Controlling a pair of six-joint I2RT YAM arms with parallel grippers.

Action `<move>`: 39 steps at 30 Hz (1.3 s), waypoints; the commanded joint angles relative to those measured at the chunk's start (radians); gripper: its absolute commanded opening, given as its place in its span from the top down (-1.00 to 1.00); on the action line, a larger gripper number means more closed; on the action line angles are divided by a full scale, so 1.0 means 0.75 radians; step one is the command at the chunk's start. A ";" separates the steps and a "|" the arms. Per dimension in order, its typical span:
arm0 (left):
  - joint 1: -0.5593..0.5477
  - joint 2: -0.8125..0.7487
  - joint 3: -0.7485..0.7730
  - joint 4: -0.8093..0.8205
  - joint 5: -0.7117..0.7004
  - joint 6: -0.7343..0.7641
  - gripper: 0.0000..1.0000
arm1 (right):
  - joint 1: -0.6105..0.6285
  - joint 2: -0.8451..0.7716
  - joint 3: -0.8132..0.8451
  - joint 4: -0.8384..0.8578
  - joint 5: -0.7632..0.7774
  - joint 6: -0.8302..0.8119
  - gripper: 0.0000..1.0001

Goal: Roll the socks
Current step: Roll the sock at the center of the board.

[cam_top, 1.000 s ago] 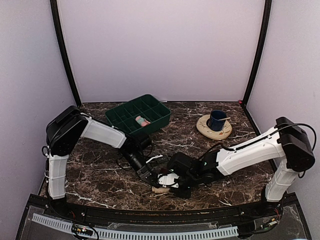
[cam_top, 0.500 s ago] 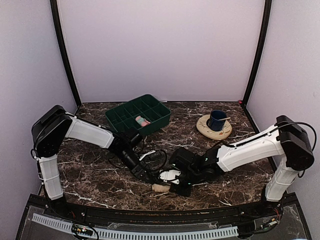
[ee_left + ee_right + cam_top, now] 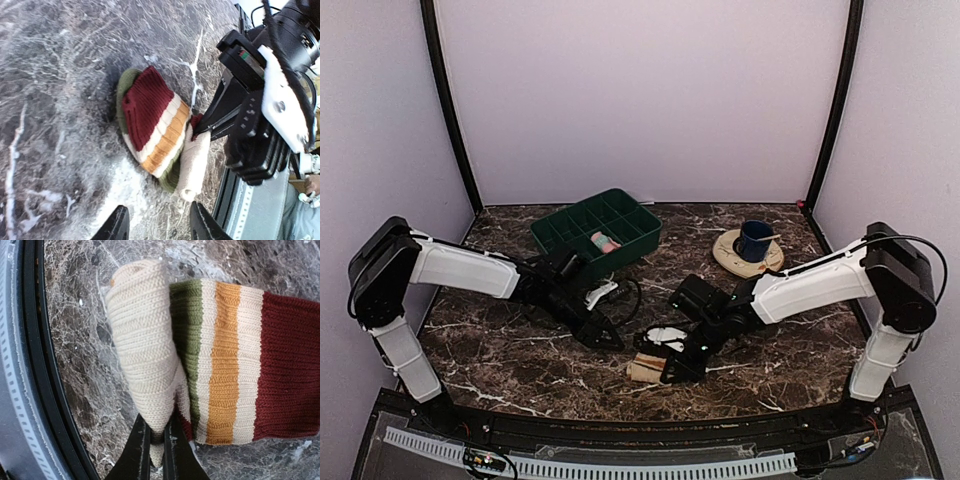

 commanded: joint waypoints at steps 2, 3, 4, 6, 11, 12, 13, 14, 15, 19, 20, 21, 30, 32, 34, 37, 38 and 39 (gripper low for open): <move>-0.021 -0.130 -0.074 0.099 -0.129 -0.007 0.12 | -0.052 0.084 0.036 -0.121 -0.192 0.019 0.98; -0.034 -0.142 -0.082 0.103 -0.149 -0.003 0.12 | -0.058 0.095 0.044 -0.128 -0.215 0.016 0.98; -0.050 -0.156 -0.091 0.110 -0.168 0.006 0.12 | -0.065 0.106 0.052 -0.135 -0.236 0.014 0.98; -0.097 -0.179 -0.105 0.113 -0.235 0.029 0.11 | -0.077 0.129 0.073 -0.154 -0.283 0.010 0.98; -0.215 -0.225 -0.126 0.112 -0.389 0.091 0.11 | -0.106 0.179 0.115 -0.193 -0.392 0.016 0.98; -0.229 -0.234 -0.129 0.115 -0.418 0.103 0.11 | -0.110 0.192 0.125 -0.207 -0.410 0.015 0.98; -0.243 -0.245 -0.135 0.117 -0.445 0.115 0.11 | -0.114 0.201 0.134 -0.217 -0.425 0.013 0.98; -0.253 -0.257 -0.141 0.121 -0.462 0.129 0.11 | -0.120 0.210 0.140 -0.226 -0.437 0.012 0.98; -0.259 -0.270 -0.144 0.126 -0.478 0.142 0.11 | -0.125 0.216 0.147 -0.231 -0.451 0.011 0.98; -0.284 -0.294 -0.151 0.129 -0.516 0.191 0.11 | -0.142 0.227 0.143 -0.238 -0.470 0.020 0.98; -0.296 -0.301 -0.151 0.131 -0.524 0.202 0.11 | -0.145 0.227 0.138 -0.234 -0.479 0.026 0.98; -0.306 -0.304 -0.152 0.131 -0.528 0.213 0.11 | -0.151 0.228 0.133 -0.231 -0.484 0.032 0.98; -0.460 -0.260 -0.121 0.105 -0.608 0.325 0.11 | -0.176 0.256 0.134 -0.228 -0.547 0.059 0.99; -0.491 -0.235 -0.115 0.104 -0.634 0.342 0.11 | -0.179 0.262 0.136 -0.232 -0.549 0.058 0.99; -0.518 -0.221 -0.114 0.112 -0.658 0.358 0.10 | -0.181 0.265 0.137 -0.237 -0.553 0.057 0.99; -0.543 -0.198 -0.101 0.116 -0.682 0.383 0.10 | -0.181 0.267 0.133 -0.239 -0.562 0.058 0.99; -0.549 -0.186 -0.096 0.118 -0.690 0.395 0.10 | -0.182 0.265 0.131 -0.239 -0.562 0.058 0.99; -0.555 -0.175 -0.094 0.121 -0.706 0.405 0.09 | -0.183 0.263 0.129 -0.239 -0.562 0.059 0.99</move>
